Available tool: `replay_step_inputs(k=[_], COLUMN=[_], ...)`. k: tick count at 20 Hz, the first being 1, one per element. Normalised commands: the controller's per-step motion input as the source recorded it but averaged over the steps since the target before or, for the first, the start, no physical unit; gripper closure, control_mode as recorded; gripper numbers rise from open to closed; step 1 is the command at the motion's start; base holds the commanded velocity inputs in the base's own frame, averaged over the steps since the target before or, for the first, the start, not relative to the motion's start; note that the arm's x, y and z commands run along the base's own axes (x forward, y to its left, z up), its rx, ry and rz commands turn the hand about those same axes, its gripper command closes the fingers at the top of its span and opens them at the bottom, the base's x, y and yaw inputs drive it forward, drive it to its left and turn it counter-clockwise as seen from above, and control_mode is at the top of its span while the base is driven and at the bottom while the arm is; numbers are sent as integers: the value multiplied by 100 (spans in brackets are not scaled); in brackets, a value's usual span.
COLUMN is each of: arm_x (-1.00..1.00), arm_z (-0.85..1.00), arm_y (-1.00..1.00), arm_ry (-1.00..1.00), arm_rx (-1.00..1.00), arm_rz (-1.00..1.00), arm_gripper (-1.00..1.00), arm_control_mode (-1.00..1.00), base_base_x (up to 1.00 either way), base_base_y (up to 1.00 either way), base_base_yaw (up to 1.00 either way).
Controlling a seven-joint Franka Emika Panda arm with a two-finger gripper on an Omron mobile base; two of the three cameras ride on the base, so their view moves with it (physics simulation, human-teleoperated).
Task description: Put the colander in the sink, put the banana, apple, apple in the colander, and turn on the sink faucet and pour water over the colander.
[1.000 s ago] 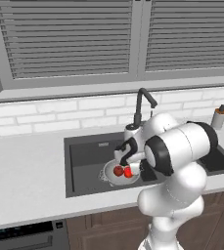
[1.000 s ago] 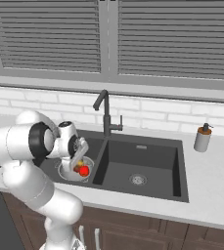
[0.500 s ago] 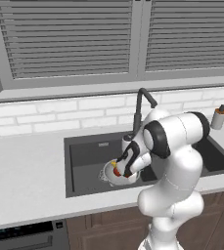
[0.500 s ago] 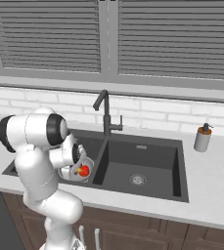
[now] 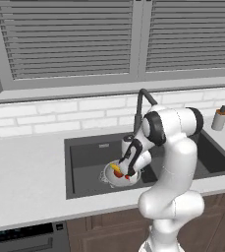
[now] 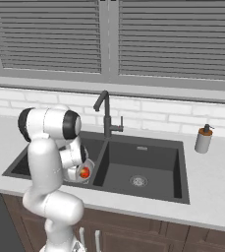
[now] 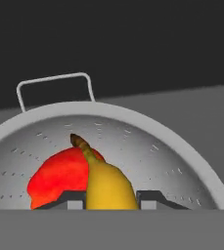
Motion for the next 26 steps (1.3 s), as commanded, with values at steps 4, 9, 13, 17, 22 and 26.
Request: replay_step_inputs(k=[4,9,13,17,22,26], arm_x=[1,2,-4,-40,-35,-34], arm_z=[-54,-49,-27,-16,0,18], arm_y=[8,9,1,0,0,0], arm_ry=[0,0,0,-9,-13,-15], arm_rx=[-1,-1,0,0,6,13], arm_rz=[0,0,0,0,1,0], arm_gripper=[100,100,100,-100,-100,-100], arm_control_mode=[-100,-100,-100,-100,-100,-100], base_base_x=[0,0,0,0,0,0], base_base_y=[0,0,0,0,0,0], base_base_yaw=[0,0,0,0,0,0])
